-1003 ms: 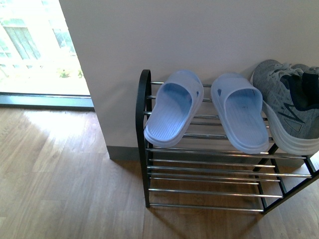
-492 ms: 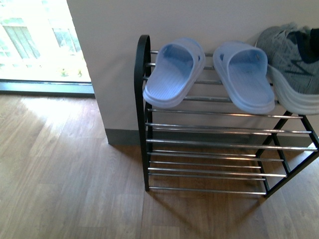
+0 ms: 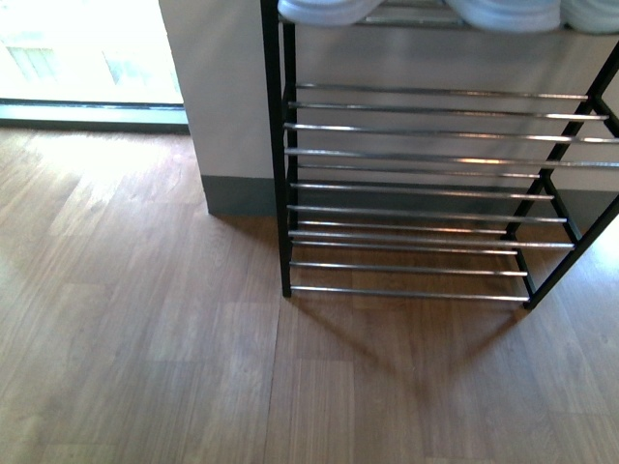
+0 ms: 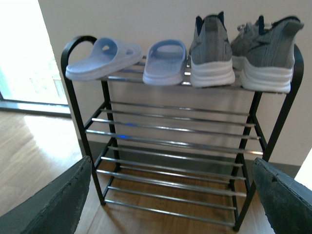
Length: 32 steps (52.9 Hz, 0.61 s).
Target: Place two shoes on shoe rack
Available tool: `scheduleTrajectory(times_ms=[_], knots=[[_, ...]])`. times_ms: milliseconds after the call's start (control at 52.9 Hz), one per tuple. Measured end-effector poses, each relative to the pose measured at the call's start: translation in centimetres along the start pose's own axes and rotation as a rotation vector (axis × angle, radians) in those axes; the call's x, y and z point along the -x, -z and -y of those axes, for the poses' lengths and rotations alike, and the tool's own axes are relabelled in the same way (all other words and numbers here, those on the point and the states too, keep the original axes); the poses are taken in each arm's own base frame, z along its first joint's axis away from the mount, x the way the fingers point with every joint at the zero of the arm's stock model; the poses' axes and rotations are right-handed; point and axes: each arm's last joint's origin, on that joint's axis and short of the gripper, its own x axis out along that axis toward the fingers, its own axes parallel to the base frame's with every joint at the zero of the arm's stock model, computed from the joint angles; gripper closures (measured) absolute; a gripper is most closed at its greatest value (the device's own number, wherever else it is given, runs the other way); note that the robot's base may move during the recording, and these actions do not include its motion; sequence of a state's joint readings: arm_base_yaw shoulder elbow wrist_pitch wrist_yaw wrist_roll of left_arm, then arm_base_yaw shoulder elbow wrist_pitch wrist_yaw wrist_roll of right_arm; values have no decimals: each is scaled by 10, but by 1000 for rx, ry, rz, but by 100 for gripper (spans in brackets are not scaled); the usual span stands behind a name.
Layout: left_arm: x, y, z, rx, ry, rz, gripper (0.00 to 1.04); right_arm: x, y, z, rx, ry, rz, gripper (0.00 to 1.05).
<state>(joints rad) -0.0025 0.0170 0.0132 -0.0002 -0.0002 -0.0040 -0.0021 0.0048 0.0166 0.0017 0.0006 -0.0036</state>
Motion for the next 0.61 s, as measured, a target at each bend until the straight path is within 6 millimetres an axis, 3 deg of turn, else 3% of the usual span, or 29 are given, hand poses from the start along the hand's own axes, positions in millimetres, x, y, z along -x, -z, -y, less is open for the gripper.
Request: scheduleTrajectory(times_ms=[605], knots=[[0,0,0,0,0,0,9,0,0,0,0,-1,0,9]])
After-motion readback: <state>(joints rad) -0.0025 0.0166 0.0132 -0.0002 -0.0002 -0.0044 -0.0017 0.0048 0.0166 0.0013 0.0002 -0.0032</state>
